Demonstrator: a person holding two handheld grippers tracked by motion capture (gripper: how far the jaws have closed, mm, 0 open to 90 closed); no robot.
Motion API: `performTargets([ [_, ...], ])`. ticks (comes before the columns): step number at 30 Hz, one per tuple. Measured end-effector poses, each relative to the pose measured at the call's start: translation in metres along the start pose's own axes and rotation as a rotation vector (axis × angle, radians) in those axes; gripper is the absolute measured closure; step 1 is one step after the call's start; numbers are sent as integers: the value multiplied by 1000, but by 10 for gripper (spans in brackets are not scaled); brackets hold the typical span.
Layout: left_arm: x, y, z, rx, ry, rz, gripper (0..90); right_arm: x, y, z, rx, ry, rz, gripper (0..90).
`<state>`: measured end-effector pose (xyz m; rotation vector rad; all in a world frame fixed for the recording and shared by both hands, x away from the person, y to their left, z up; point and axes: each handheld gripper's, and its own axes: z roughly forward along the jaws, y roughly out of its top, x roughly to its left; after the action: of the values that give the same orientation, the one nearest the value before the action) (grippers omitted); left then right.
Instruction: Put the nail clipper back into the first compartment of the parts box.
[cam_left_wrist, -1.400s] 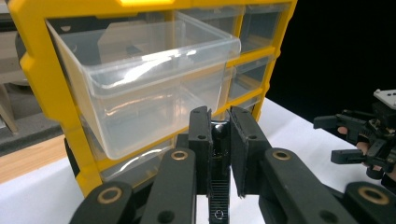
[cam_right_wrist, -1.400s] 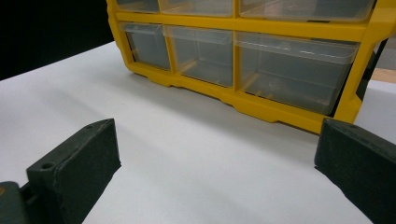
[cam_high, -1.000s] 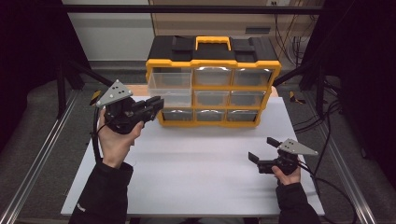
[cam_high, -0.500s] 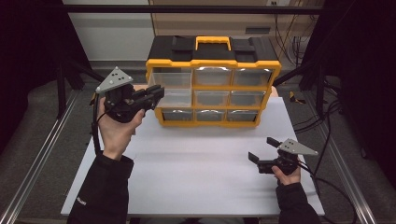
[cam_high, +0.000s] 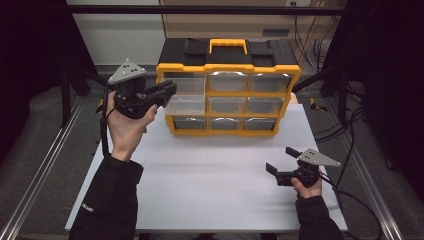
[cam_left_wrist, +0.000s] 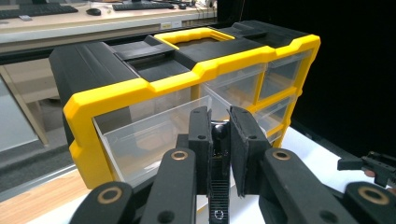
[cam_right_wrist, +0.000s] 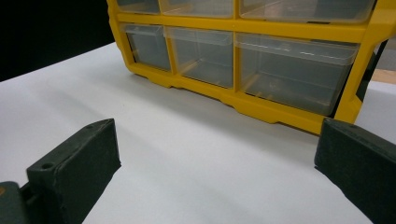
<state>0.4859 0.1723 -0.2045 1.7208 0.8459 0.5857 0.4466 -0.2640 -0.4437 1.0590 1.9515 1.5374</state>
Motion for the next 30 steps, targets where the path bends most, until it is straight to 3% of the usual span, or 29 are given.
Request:
performTargets([
  [18, 9, 19, 19, 25, 41, 2, 786, 0, 0, 0, -1, 3, 1, 3],
  [30, 16, 17, 40, 52, 56, 11, 786, 0, 0, 0, -1, 3, 4, 3],
])
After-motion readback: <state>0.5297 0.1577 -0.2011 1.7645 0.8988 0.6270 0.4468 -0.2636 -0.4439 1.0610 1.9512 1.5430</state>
